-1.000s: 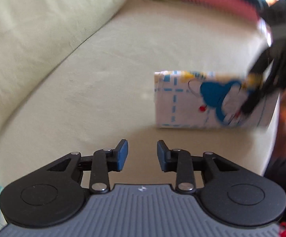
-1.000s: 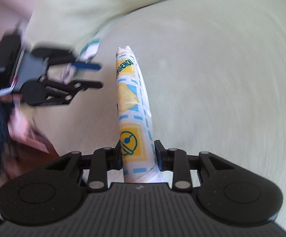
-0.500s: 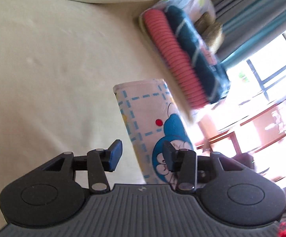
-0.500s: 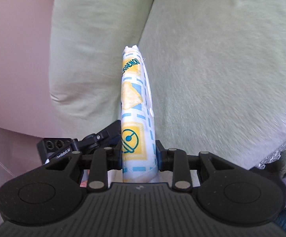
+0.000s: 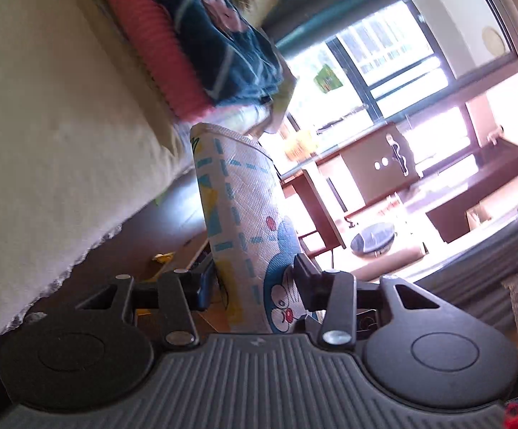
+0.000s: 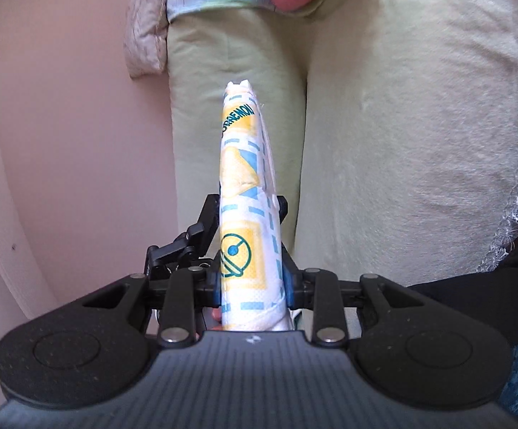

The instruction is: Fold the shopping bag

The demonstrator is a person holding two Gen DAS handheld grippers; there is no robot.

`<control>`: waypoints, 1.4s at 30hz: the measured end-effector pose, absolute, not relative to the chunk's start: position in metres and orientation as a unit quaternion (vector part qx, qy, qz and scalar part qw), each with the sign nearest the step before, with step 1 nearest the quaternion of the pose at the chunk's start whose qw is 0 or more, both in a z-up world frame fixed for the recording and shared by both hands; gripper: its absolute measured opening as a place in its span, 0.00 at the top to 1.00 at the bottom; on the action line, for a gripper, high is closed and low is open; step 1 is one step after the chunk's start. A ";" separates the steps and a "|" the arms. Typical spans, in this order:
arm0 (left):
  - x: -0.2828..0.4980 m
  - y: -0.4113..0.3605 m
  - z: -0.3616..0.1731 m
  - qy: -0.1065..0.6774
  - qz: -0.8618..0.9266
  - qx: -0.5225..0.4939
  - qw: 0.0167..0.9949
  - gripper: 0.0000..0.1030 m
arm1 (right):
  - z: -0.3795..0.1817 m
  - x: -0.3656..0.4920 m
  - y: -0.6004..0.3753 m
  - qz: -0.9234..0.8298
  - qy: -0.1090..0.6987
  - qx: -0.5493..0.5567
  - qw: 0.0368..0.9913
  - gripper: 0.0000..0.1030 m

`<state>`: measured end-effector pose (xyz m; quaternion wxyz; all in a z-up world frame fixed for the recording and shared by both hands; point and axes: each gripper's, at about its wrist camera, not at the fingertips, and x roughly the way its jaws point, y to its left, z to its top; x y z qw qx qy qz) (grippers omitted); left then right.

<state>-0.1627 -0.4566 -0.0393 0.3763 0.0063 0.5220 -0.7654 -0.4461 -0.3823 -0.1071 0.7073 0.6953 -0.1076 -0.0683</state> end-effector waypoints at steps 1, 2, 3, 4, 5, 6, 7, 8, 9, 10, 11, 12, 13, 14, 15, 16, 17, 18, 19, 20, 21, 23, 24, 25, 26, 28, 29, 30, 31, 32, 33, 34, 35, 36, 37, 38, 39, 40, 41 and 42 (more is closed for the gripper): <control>-0.181 -0.462 -0.040 0.519 -0.773 0.020 0.363 0.54 | -0.109 -0.466 -0.376 -0.083 -0.122 0.697 0.702 0.73; -0.197 -0.465 -0.041 0.517 -0.780 0.033 0.351 0.55 | -0.106 -0.487 -0.369 -0.094 -0.130 0.697 0.699 0.72; -0.217 -0.470 -0.043 0.515 -0.787 0.048 0.337 0.57 | -0.106 -0.510 -0.359 -0.119 -0.140 0.694 0.697 0.69; -0.236 -0.476 -0.045 0.512 -0.793 0.064 0.325 0.58 | -0.108 -0.531 -0.350 -0.142 -0.149 0.691 0.693 0.67; -0.255 -0.481 -0.048 0.508 -0.799 0.081 0.313 0.60 | -0.111 -0.539 -0.345 -0.162 -0.152 0.691 0.688 0.62; -0.267 -0.478 -0.050 0.506 -0.802 0.093 0.303 0.61 | -0.115 -0.559 -0.337 -0.192 -0.158 0.690 0.680 0.58; -0.277 -0.471 -0.053 0.505 -0.805 0.105 0.294 0.62 | -0.116 -0.570 -0.332 -0.212 -0.160 0.687 0.676 0.57; -0.288 -0.464 -0.055 0.502 -0.808 0.117 0.284 0.62 | -0.119 -0.577 -0.329 -0.229 -0.161 0.685 0.673 0.54; -0.302 -0.462 -0.059 0.498 -0.812 0.131 0.273 0.62 | -0.120 -0.592 -0.324 -0.256 -0.160 0.679 0.669 0.53; -0.308 -0.452 -0.063 0.497 -0.814 0.140 0.266 0.62 | -0.122 -0.602 -0.321 -0.272 -0.163 0.673 0.668 0.53; -0.320 -0.455 -0.068 0.498 -0.815 0.150 0.256 0.62 | -0.126 -0.608 -0.321 -0.288 -0.167 0.668 0.666 0.53; -0.335 -0.464 -0.073 0.499 -0.815 0.160 0.246 0.62 | -0.128 -0.616 -0.322 -0.297 -0.167 0.664 0.666 0.54; -0.346 -0.471 -0.078 0.501 -0.815 0.168 0.238 0.62 | -0.132 -0.625 -0.324 -0.311 -0.169 0.660 0.663 0.54; -0.359 -0.481 -0.086 0.504 -0.813 0.180 0.229 0.62 | -0.139 -0.634 -0.326 -0.323 -0.174 0.660 0.656 0.54; -0.374 -0.492 -0.096 0.507 -0.812 0.193 0.217 0.62 | -0.146 -0.644 -0.330 -0.332 -0.178 0.664 0.646 0.53; -0.382 -0.497 -0.101 0.508 -0.810 0.201 0.212 0.62 | -0.152 -0.652 -0.333 -0.342 -0.181 0.667 0.636 0.52; -0.393 -0.505 -0.109 0.509 -0.808 0.213 0.206 0.63 | -0.160 -0.661 -0.337 -0.355 -0.183 0.673 0.623 0.49; -0.408 -0.515 -0.118 0.510 -0.806 0.227 0.197 0.63 | -0.166 -0.668 -0.341 -0.368 -0.183 0.678 0.610 0.47; -0.417 -0.523 -0.124 0.511 -0.804 0.235 0.190 0.63 | -0.172 -0.675 -0.345 -0.379 -0.184 0.682 0.598 0.47; -0.428 -0.532 -0.132 0.514 -0.802 0.244 0.180 0.65 | -0.175 -0.681 -0.349 -0.387 -0.188 0.684 0.589 0.45; -0.438 -0.539 -0.138 0.515 -0.801 0.252 0.171 0.66 | -0.183 -0.690 -0.354 -0.398 -0.196 0.689 0.573 0.42; -0.454 -0.553 -0.149 0.512 -0.800 0.270 0.157 0.68 | -0.191 -0.700 -0.359 -0.415 -0.196 0.693 0.556 0.40; -0.462 -0.560 -0.155 0.510 -0.799 0.280 0.150 0.69 | -0.196 -0.704 -0.362 -0.432 -0.191 0.693 0.544 0.40; -0.467 -0.565 -0.159 0.508 -0.798 0.288 0.145 0.69 | -0.198 -0.708 -0.363 -0.445 -0.190 0.690 0.538 0.39; -0.474 -0.571 -0.166 0.509 -0.796 0.297 0.137 0.69 | -0.199 -0.712 -0.364 -0.458 -0.188 0.686 0.532 0.39; -0.491 -0.583 -0.184 0.510 -0.792 0.313 0.120 0.69 | -0.200 -0.719 -0.368 -0.487 -0.182 0.678 0.519 0.39; -0.498 -0.586 -0.191 0.507 -0.791 0.322 0.115 0.69 | -0.200 -0.719 -0.369 -0.500 -0.177 0.674 0.514 0.39; -0.504 -0.589 -0.196 0.506 -0.791 0.327 0.111 0.69 | -0.199 -0.720 -0.372 -0.524 -0.163 0.664 0.508 0.39; -0.508 -0.591 -0.201 0.507 -0.789 0.330 0.108 0.70 | -0.197 -0.721 -0.374 -0.541 -0.154 0.655 0.504 0.39; -0.513 -0.594 -0.208 0.509 -0.786 0.335 0.104 0.70 | -0.195 -0.721 -0.375 -0.559 -0.144 0.644 0.502 0.39; -0.519 -0.596 -0.216 0.507 -0.785 0.343 0.100 0.70 | -0.193 -0.720 -0.376 -0.572 -0.135 0.635 0.502 0.39; -0.524 -0.599 -0.221 0.504 -0.784 0.348 0.097 0.70 | -0.188 -0.719 -0.377 -0.590 -0.123 0.620 0.502 0.39; -0.529 -0.601 -0.228 0.503 -0.782 0.355 0.094 0.70 | -0.185 -0.719 -0.377 -0.600 -0.114 0.611 0.504 0.39; -0.534 -0.603 -0.236 0.500 -0.780 0.366 0.092 0.70 | -0.180 -0.718 -0.376 -0.617 -0.097 0.595 0.507 0.39; -0.539 -0.604 -0.241 0.497 -0.779 0.373 0.091 0.70 | -0.176 -0.717 -0.376 -0.632 -0.081 0.580 0.507 0.39; -0.543 -0.605 -0.247 0.492 -0.778 0.381 0.089 0.70 | -0.173 -0.718 -0.375 -0.643 -0.071 0.570 0.506 0.39; -0.547 -0.605 -0.253 0.490 -0.777 0.387 0.088 0.70 | -0.172 -0.717 -0.375 -0.649 -0.064 0.565 0.505 0.39; -0.551 -0.605 -0.259 0.489 -0.775 0.392 0.087 0.70 | -0.170 -0.718 -0.374 -0.661 -0.052 0.557 0.500 0.39; -0.556 -0.606 -0.265 0.486 -0.774 0.396 0.087 0.70 | -0.169 -0.718 -0.373 -0.672 -0.041 0.550 0.495 0.39; -0.562 -0.605 -0.273 0.485 -0.772 0.402 0.089 0.70 | -0.169 -0.719 -0.372 -0.677 -0.036 0.548 0.490 0.39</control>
